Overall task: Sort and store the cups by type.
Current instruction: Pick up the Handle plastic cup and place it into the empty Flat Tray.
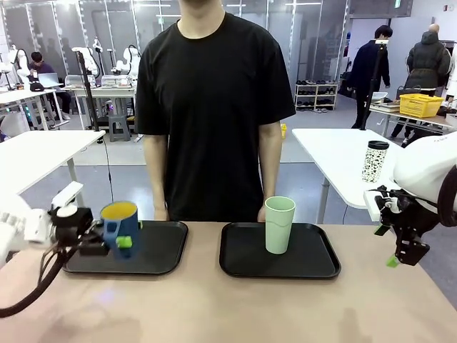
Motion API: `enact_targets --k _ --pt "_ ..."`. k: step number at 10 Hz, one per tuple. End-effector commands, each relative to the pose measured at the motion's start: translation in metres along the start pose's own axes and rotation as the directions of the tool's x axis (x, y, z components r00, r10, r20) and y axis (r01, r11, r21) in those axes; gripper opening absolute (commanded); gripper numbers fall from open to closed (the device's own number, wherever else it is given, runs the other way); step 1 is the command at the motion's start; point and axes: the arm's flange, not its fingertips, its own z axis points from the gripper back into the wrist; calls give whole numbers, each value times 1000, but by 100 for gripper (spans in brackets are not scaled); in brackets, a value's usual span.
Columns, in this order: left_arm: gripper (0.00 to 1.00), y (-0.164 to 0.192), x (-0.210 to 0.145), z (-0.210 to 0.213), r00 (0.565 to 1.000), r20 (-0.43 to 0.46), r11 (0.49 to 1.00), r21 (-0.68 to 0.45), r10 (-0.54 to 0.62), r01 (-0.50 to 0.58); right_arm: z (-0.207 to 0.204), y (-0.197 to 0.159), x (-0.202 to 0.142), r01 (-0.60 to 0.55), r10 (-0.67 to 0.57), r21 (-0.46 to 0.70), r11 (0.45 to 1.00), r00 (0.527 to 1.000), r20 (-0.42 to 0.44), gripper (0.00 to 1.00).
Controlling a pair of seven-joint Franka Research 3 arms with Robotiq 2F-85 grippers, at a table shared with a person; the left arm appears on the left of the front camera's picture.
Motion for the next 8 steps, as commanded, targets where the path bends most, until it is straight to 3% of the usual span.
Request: enact_targets --k 1,4,8 --pt "71 60 1 -2 999 -38 1000 28 12 -11 0 2 0 8 -8 -10 1000 1000 -12 100" --pt "71 110 11 7 999 -4 999 7 46 -46 0 2 0 8 -8 -10 1000 1000 -12 100" --pt "71 108 8 8 999 -33 999 24 28 -27 0 2 0 8 -8 -10 1000 1000 -12 100"
